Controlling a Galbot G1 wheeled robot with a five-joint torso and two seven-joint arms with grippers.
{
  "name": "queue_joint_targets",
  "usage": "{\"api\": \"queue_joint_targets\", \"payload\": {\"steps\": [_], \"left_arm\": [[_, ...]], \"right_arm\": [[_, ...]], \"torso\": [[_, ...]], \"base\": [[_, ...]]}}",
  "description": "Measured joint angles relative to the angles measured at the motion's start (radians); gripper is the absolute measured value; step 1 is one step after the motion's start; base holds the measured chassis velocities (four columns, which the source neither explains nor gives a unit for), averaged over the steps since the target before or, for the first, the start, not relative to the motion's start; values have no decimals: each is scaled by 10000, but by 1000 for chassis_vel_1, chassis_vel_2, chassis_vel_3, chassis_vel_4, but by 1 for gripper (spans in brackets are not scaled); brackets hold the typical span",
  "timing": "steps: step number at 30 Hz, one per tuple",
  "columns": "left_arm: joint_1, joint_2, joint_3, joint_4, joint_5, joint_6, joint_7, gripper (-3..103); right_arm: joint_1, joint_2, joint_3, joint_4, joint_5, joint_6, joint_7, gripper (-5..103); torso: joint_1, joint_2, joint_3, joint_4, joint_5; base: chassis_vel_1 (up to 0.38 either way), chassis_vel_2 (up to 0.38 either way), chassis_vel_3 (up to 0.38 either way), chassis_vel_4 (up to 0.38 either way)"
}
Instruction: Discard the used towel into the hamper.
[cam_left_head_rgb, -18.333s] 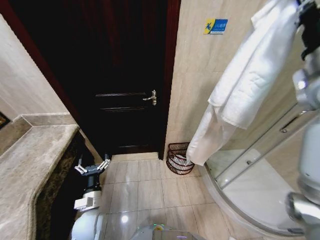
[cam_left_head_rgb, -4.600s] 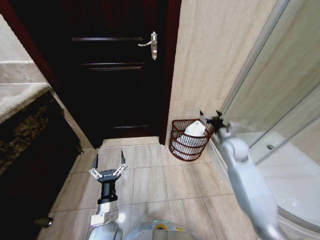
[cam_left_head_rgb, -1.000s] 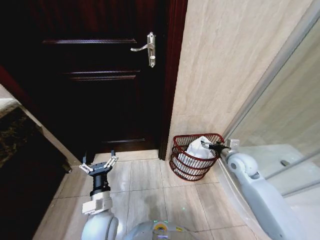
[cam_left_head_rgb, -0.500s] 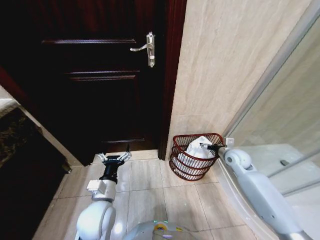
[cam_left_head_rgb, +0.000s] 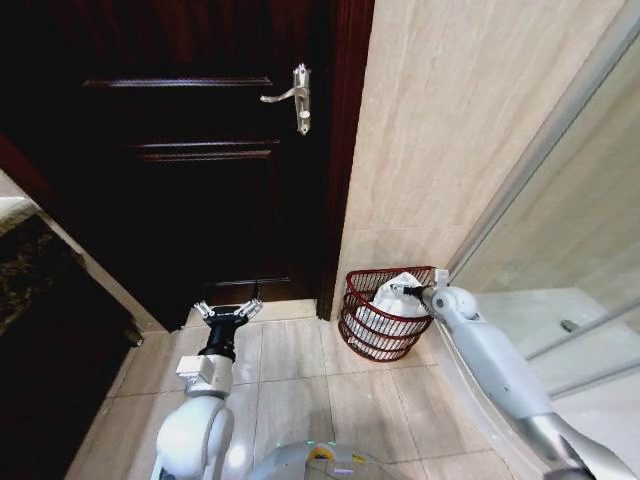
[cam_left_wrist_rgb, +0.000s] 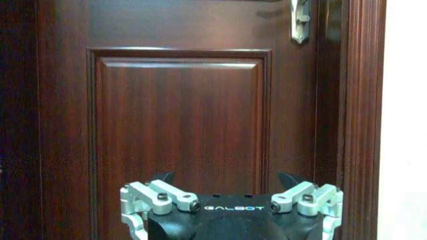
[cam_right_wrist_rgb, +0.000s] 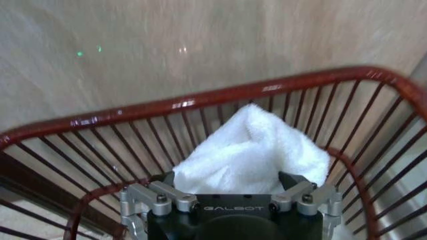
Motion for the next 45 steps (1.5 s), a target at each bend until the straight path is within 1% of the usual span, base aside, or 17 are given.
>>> {"api": "queue_joint_targets", "payload": {"steps": [8,13,19,21,22,24,27,29,30,32,33,35,36,40,41,43,45], "left_arm": [[5,102,-18,-179,16,-6,-38,100],[12,69,82,-221,73,-7,-45,100],[-16,107,137,-328,78,6,-46,100],[-55,105,184,-334,61,-17,-123,100],[-55,105,184,-334,61,-17,-123,100],[-49,101,200,-288,52,-121,-163,100],[3,101,203,-239,46,-267,-174,100],[143,37,219,-102,17,-742,-252,100],[143,37,219,-102,17,-742,-252,100],[264,-75,281,189,8,-1408,-410,100],[264,-75,281,189,8,-1408,-410,100],[399,-180,351,547,12,-2047,-446,100],[399,-180,351,547,12,-2047,-446,100],[632,-197,434,1249,45,-3070,-462,100],[632,-197,434,1249,45,-3070,-462,100],[696,-201,400,1678,67,-3595,-465,100],[716,-198,380,1844,64,-3762,-454,100]], "right_arm": [[-204,375,100,-353,-87,3,170,100],[-525,404,218,-146,433,3,972,100],[-1137,163,894,1270,535,59,1082,100],[-1699,-44,1353,2544,145,544,946,100],[-1699,-44,1353,2544,145,544,946,100],[-2248,-163,1643,3541,-377,1050,904,100],[-2690,-194,1938,4329,-861,1313,854,100],[-3741,-80,2691,5997,-1696,1642,692,100],[-3741,-80,2691,5997,-1696,1642,692,100],[-5210,399,3322,7315,-2930,2396,500,100],[-5210,399,3322,7315,-2930,2396,500,100],[-6681,1110,3830,8188,-4533,3476,129,100],[-6681,1110,3830,8188,-4533,3476,129,100],[-8604,2386,4347,9056,-6558,5302,-327,100],[-8604,2386,4347,9056,-6558,5302,-327,100],[-9605,2940,4465,9490,-6954,5898,-498,100],[-10059,3152,4506,9661,-7022,6086,-527,100]], "torso": [[-1,0,-1,-1,-1],[0,1,-1,-1,3],[-1,1,-1,-1,0],[-1,1,-1,0,0],[-1,1,-1,0,0],[-1,2,-2,-2,1],[0,2,-1,-5,0],[-1,2,-3,0,-4],[-1,2,-3,0,-4],[-1,2,-2,0,5],[-1,2,-2,0,5],[-2,2,-3,-4,1],[-2,2,-3,-4,1],[-2,2,-3,-2,3],[-2,2,-3,-2,3],[-2,2,-3,-2,-2],[-2,2,-3,-2,-1]], "base": [[0,0,0,0],[0,0,0,0],[0,0,0,0],[0,0,0,0],[0,0,0,0],[0,0,0,0],[0,0,0,0],[0,0,0,0],[0,0,0,0],[0,0,0,0],[0,0,0,0],[0,0,0,0],[0,0,0,0],[0,0,0,0],[0,0,0,0],[0,0,0,0],[0,0,0,0]]}}
